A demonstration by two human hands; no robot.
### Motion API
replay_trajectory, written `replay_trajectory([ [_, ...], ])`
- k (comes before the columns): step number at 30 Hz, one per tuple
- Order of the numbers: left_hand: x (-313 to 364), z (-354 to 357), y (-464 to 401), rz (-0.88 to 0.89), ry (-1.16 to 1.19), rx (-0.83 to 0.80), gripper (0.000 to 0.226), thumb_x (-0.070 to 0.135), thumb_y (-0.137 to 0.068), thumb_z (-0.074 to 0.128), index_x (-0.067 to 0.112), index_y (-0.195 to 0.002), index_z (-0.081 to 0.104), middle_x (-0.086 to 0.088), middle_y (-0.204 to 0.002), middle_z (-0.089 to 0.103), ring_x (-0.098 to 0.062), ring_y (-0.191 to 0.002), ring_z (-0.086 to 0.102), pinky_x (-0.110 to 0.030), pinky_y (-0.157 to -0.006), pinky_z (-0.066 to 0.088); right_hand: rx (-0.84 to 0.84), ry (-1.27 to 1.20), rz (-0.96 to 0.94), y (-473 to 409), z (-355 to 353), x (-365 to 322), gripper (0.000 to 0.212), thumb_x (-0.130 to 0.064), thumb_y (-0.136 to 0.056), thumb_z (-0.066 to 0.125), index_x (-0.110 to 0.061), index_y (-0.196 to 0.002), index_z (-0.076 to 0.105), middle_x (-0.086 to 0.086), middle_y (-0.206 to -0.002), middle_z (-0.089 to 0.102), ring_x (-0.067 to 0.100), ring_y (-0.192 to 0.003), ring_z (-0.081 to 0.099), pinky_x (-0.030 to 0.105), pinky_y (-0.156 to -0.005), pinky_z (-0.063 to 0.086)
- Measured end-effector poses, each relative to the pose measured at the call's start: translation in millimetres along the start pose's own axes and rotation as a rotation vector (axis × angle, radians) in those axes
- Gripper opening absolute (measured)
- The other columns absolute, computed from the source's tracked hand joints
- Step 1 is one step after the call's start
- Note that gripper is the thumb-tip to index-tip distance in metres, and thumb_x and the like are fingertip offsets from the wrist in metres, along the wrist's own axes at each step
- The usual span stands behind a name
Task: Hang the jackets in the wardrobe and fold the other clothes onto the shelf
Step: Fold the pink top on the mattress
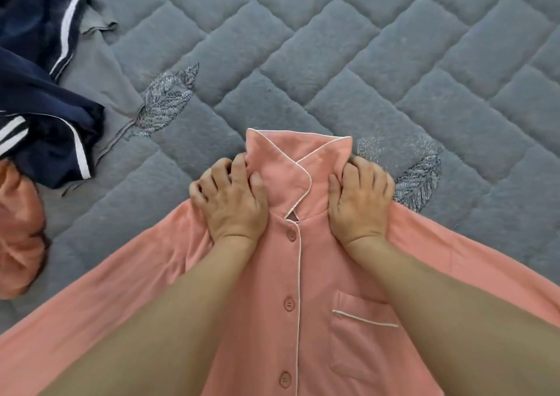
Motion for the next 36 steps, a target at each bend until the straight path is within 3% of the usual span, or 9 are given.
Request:
replay_trajectory([
  [8, -1, 2, 3, 0.032, -0.002, 0.007, 0.045, 0.039, -0.094, 0.035, 0.021, -0.127, 0.058, -0.004, -0.132, 0.055, -0.034, -0.118, 0.047, -0.056, -0.105, 0.025, 0.016, -0.016, -0.014, 2, -1, 0, 0.030, -0.035, -0.097, 0.047, -0.010, -0.105, 0.059, 0.010, -0.120, 0.061, 0.032, -0.108, 0.047, 0.047, -0.098, 0.032],
  [15, -3, -7, 5, 0.100, 0.132, 0.132, 0.028, 0.028, -0.096, 0.045, 0.024, -0.120, 0.059, 0.008, -0.134, 0.056, -0.023, -0.123, 0.045, -0.047, -0.106, 0.022, 0.095, -0.177, -0.040, 2, -17, -3, 0.018, -0.027, -0.096, 0.056, -0.011, -0.104, 0.059, 0.006, -0.113, 0.062, 0.031, -0.106, 0.052, 0.046, -0.095, 0.033],
  [18, 0, -27, 4, 0.104, 0.268, 0.082, 0.027, 0.017, -0.089, 0.046, 0.029, -0.110, 0.059, 0.015, -0.134, 0.053, -0.017, -0.128, 0.039, -0.042, -0.106, 0.020, 0.080, -0.333, -0.072, 5, -44, -7, 0.013, -0.016, -0.094, 0.059, -0.006, -0.101, 0.064, 0.011, -0.103, 0.064, 0.034, -0.101, 0.056, 0.047, -0.093, 0.034],
  [22, -13, -60, 18, -0.095, 0.734, 0.065, 0.031, 0.018, -0.076, 0.039, 0.032, -0.094, 0.061, 0.016, -0.123, 0.053, -0.014, -0.118, 0.039, -0.033, -0.099, 0.027, 0.090, -0.387, -0.189, 16, -84, -8, 0.014, -0.012, -0.091, 0.056, -0.008, -0.103, 0.063, 0.010, -0.105, 0.063, 0.032, -0.098, 0.055, 0.041, -0.086, 0.034],
  [26, -42, -78, 77, -0.044, 0.640, -0.027, 0.037, 0.017, -0.071, 0.041, 0.023, -0.096, 0.068, 0.010, -0.126, 0.053, -0.018, -0.125, 0.039, -0.036, -0.109, 0.024, -0.049, -0.342, -0.361, 73, -121, -2, 0.022, -0.008, -0.074, 0.058, -0.009, -0.094, 0.068, 0.008, -0.116, 0.064, 0.031, -0.106, 0.057, 0.046, -0.089, 0.039],
  [30, -66, -87, 110, -0.080, 0.626, -0.059, 0.031, 0.018, -0.061, 0.041, 0.025, -0.078, 0.066, 0.006, -0.122, 0.060, -0.019, -0.125, 0.045, -0.053, -0.113, 0.020, -0.170, -0.359, -0.257, 107, -129, 6, 0.028, -0.011, -0.069, 0.052, -0.012, -0.090, 0.069, 0.008, -0.122, 0.063, 0.032, -0.113, 0.058, 0.048, -0.093, 0.040],
  [33, -41, -81, 101, 0.144, 0.440, -0.089, 0.046, 0.026, -0.081, 0.036, 0.020, -0.118, 0.063, -0.003, -0.143, 0.049, -0.025, -0.138, 0.034, -0.056, -0.119, 0.009, -0.276, -0.297, -0.175, 95, -107, -14, 0.036, -0.028, -0.090, 0.046, -0.016, -0.120, 0.063, 0.007, -0.144, 0.049, 0.027, -0.134, 0.043, 0.048, -0.109, 0.030],
  [35, -27, -51, 107, 0.282, 0.152, -0.214, 0.059, 0.042, -0.097, 0.022, 0.025, -0.152, 0.032, 0.001, -0.163, 0.018, -0.021, -0.151, 0.006, -0.050, -0.120, -0.009, -0.428, -0.137, -0.192, 94, -76, -27, 0.052, -0.044, -0.098, 0.040, -0.023, -0.146, 0.040, 0.005, -0.160, 0.026, 0.025, -0.148, 0.021, 0.048, -0.119, 0.012],
  [36, -27, -34, 110, 0.308, 0.055, -0.251, 0.062, 0.048, -0.098, 0.017, 0.027, -0.157, 0.016, 0.004, -0.166, 0.005, -0.018, -0.152, -0.006, -0.049, -0.119, -0.014, -0.483, -0.077, -0.193, 97, -61, -28, 0.060, -0.049, -0.098, 0.037, -0.025, -0.153, 0.028, 0.004, -0.163, 0.017, 0.024, -0.150, 0.011, 0.048, -0.121, 0.005],
])
Point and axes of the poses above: each hand's wrist, its own y-axis away from the middle knuckle, its own z-axis out of the palm, x = y × z, the point moved 5 cm from there along -y, towards the middle knuckle
